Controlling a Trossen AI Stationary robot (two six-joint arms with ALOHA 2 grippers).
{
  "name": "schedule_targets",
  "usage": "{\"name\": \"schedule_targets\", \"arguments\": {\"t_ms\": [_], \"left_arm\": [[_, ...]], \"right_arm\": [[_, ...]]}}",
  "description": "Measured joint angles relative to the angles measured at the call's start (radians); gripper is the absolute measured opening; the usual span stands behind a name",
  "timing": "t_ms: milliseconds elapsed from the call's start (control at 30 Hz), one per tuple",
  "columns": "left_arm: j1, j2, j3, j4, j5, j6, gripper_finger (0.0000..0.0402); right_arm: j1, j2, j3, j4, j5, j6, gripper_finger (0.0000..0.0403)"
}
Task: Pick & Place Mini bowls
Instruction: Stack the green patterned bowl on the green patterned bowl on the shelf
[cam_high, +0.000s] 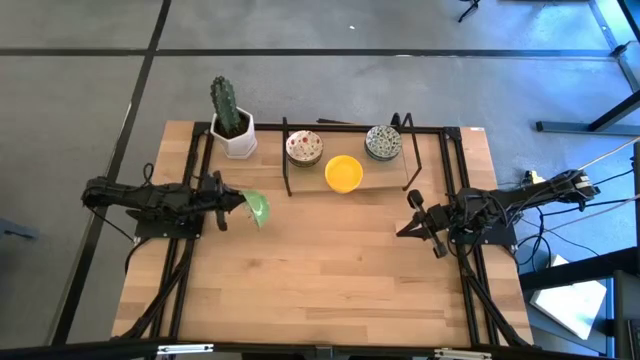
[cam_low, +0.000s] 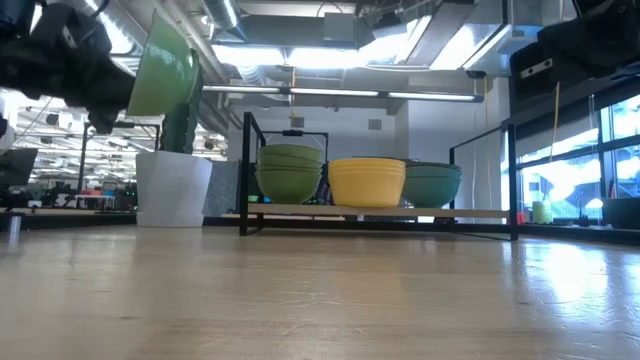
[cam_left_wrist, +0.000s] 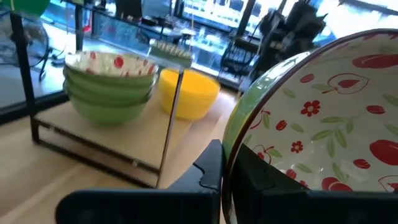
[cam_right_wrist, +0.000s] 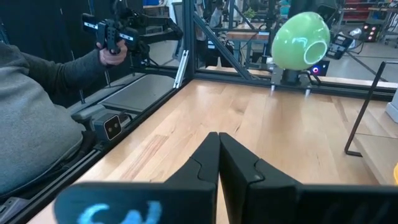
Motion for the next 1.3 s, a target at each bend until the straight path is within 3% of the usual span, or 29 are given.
{"name": "schedule_targets", "arguments": {"t_ms": [567,767,967,1300], "left_arm": [[0.012,0.000,-0.014,0.040,-0.001,0.051,0.0010],[0.013,0.013,0.017,0.242,0.027,0.102,0.0009],[0.012,0.151,0.220,0.286,0.025,0.216,0.0007],[0.013,0.681,0.792,0.213,-0.003,0.410,0.0005]], "right_arm": [[0.000,0.000,0.000,0.000,0.000,0.000,0.0010],[0.000,0.000,0.000,0.000,0.000,0.000,0.0010],[0.000,0.000,0.000,0.005,0.000,-0.001,0.0010],[0.000,0.000,0.000,0.005,0.000,-0.003,0.0010]]}}
